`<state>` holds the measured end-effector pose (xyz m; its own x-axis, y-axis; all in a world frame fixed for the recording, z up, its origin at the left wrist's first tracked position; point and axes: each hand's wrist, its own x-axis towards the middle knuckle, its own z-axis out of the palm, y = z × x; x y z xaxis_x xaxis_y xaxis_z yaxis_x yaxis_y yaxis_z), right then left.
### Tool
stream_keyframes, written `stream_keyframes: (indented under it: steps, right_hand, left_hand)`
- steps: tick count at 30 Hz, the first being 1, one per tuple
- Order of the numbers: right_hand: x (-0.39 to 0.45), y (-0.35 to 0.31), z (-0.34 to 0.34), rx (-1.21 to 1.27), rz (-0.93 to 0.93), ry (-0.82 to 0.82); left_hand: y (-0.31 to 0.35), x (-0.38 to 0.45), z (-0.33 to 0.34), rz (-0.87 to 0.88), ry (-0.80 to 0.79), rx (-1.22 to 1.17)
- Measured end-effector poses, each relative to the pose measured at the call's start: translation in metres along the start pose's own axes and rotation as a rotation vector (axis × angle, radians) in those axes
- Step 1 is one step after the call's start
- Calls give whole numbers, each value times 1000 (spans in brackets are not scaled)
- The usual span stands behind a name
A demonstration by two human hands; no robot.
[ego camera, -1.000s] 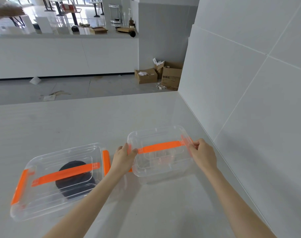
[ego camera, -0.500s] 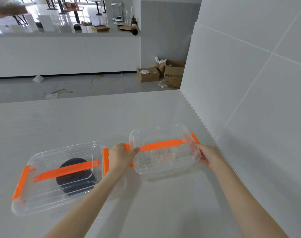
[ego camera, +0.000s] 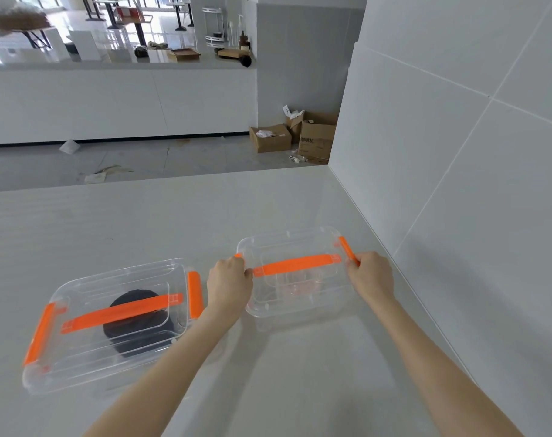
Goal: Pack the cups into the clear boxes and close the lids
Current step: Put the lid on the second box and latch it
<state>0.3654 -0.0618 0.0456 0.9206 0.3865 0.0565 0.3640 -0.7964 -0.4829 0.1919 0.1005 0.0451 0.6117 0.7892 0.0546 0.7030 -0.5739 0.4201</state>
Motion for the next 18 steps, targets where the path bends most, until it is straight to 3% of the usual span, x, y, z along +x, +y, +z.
stream_keyframes:
  steps: [11,14,16,18]
  right_hand:
    - [-10,-6,2,-61,31,-29]
    - [-13,-14,2,113,40,-74]
    - [-16,-30,-6,303,-2,-10]
    - [-23,-57,-31,600,-34,92]
  left_hand:
    - [-3,-1,-1,49,-35,82]
    - [-3,-1,-13,70,-117,-10]
    - [-5,0,-26,81,-162,-114]
    - [-5,2,-47,127,-82,-166]
